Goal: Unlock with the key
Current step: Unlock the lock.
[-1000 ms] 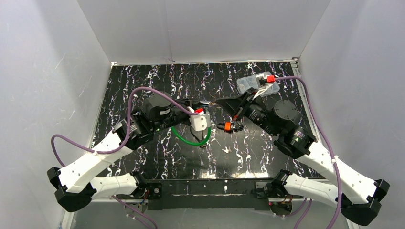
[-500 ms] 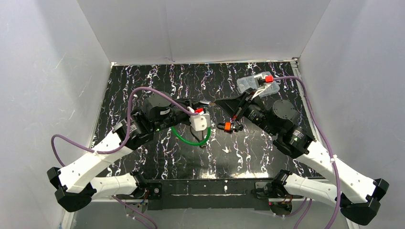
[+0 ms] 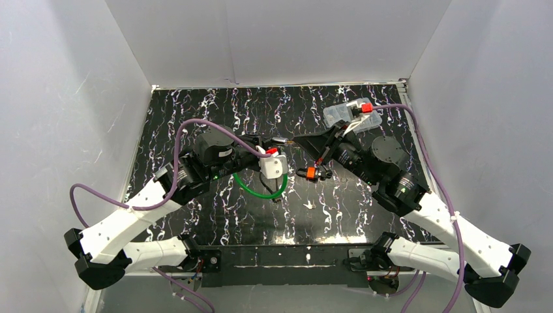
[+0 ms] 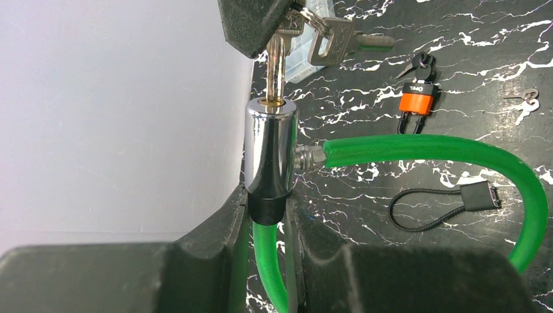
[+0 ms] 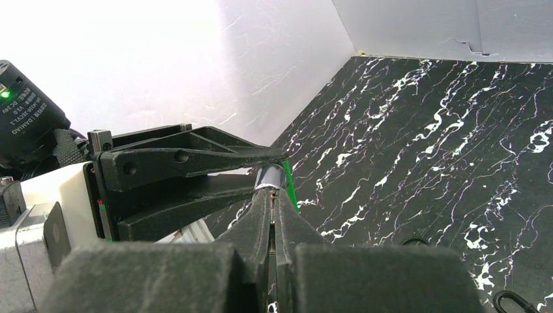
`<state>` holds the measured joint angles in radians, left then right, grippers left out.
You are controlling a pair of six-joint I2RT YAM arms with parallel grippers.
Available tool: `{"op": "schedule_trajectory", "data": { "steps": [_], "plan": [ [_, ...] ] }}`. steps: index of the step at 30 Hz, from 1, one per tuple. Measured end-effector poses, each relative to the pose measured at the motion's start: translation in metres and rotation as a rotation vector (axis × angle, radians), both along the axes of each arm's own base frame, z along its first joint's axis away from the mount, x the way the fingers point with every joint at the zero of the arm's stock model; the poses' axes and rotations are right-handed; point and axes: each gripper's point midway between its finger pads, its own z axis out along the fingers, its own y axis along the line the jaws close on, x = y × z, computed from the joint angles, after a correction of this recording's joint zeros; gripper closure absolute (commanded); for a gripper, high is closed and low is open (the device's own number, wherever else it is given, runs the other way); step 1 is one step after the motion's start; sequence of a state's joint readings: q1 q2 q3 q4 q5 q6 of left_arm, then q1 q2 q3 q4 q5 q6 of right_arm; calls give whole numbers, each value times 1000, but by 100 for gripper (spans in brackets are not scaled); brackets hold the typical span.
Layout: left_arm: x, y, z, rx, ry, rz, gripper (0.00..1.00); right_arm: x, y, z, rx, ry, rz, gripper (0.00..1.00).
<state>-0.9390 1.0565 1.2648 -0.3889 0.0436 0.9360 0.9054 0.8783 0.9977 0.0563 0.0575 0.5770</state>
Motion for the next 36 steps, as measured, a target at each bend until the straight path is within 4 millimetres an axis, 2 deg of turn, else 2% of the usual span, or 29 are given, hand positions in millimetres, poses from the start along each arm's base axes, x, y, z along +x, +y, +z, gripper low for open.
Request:
{"op": "schedule_trajectory", "data": {
  "steps": [19, 28, 36],
  "plan": [
    [3, 3, -4, 15, -5, 20, 100, 7, 3, -5, 6, 32, -25, 99],
    [7, 10, -8, 35, 0, 50, 100, 5, 12, -10, -4, 18, 1, 99],
    [7, 11, -11, 44, 5, 52, 100, 5, 12, -14, -5, 19, -2, 99]
  ]
}}
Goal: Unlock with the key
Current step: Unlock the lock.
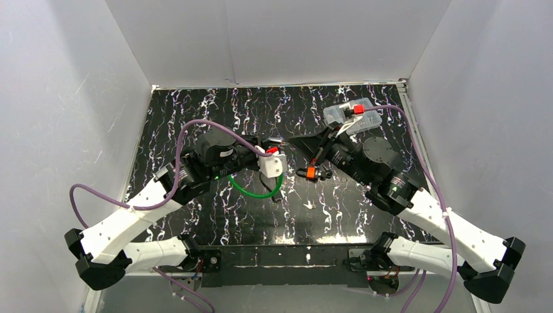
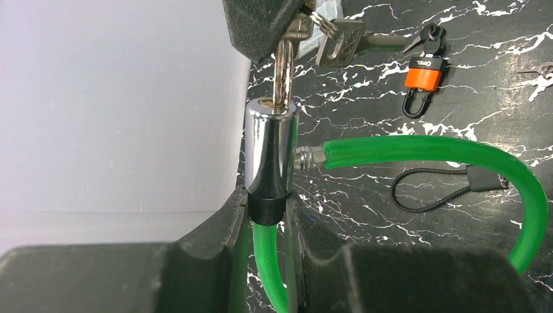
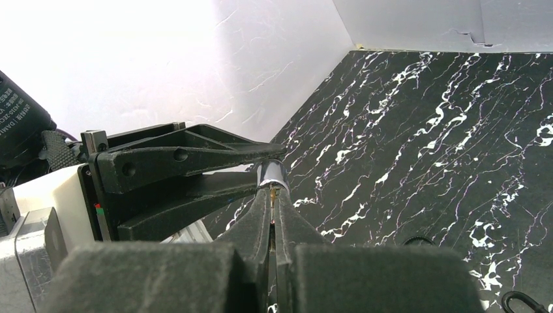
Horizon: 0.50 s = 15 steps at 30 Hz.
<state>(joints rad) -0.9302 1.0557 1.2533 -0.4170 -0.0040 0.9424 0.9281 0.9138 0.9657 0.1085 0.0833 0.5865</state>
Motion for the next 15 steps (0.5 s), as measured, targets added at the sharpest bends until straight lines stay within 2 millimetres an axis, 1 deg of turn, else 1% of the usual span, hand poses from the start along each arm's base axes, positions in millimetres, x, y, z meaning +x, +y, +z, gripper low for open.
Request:
{"op": "schedule_trajectory", "data": {
  "steps": [15],
  "plan": [
    [1, -1, 2, -8, -5, 0, 100, 6, -5, 0, 7, 7, -52, 99]
  ]
}}
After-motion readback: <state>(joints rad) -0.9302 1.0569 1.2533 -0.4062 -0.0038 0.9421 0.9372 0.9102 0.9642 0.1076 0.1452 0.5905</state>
